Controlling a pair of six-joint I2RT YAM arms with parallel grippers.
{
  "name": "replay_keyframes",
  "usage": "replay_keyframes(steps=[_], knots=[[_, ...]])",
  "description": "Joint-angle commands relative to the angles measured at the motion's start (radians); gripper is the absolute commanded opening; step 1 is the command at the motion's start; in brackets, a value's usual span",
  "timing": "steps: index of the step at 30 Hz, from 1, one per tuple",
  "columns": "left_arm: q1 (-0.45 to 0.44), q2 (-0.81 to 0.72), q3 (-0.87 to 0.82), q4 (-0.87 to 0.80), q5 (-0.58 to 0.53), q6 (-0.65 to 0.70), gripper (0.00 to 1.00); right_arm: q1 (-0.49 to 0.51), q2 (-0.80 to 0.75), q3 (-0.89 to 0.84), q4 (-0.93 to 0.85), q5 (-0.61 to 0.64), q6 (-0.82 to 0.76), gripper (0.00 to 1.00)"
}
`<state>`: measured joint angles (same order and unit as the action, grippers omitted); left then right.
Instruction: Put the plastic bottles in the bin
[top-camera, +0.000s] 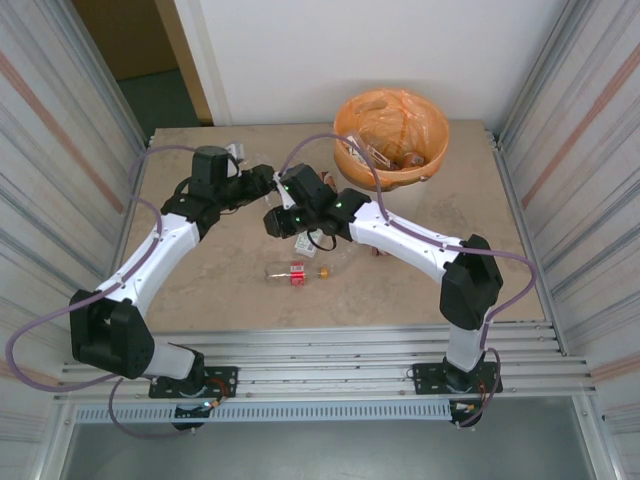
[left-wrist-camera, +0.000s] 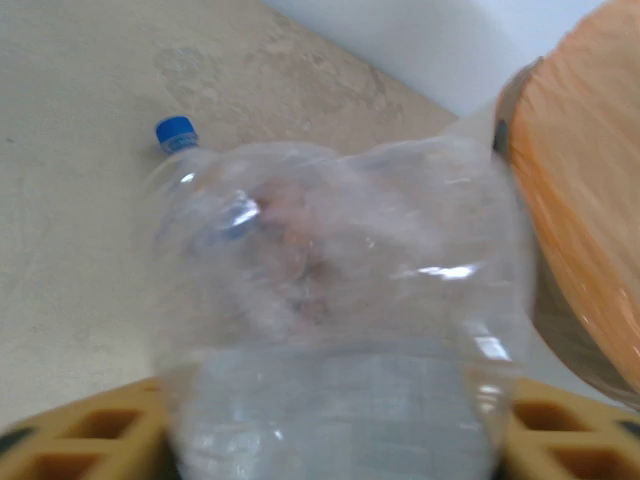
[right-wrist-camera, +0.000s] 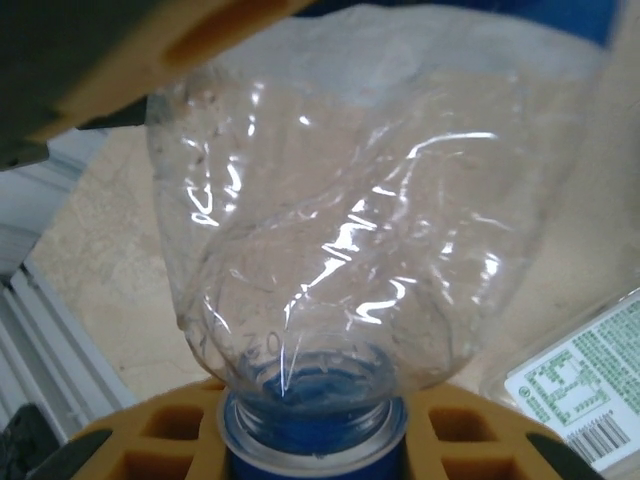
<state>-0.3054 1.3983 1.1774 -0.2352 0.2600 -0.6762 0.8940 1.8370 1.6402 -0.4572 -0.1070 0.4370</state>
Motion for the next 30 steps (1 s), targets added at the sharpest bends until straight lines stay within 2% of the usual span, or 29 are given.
replay_keyframes(steps=[1, 3, 8, 18, 24, 30], knots=[[0.002, -0.060, -0.009, 0.024, 0.047, -0.003, 0.81, -0.013, -0.005, 0.027, -0.010, 0.020, 0.003, 0.11], [0.006, -0.081, -0.005, 0.030, 0.058, 0.008, 0.99, -0.018, -0.017, 0.025, -0.017, 0.026, 0.002, 0.09], [0.009, -0.176, -0.014, 0.037, 0.015, 0.059, 0.99, -0.031, -0.043, 0.044, -0.052, 0.038, -0.012, 0.08], [0.009, -0.403, -0.144, 0.078, -0.238, 0.175, 0.99, -0.079, -0.107, 0.177, -0.204, 0.066, -0.079, 0.03], [0.009, -0.444, -0.184, 0.082, -0.291, 0.201, 0.99, -0.173, -0.171, 0.269, -0.311, 0.024, -0.106, 0.03], [0.009, -0.428, -0.187, 0.080, -0.287, 0.201, 0.99, -0.334, -0.238, 0.272, -0.353, -0.092, -0.092, 0.03]])
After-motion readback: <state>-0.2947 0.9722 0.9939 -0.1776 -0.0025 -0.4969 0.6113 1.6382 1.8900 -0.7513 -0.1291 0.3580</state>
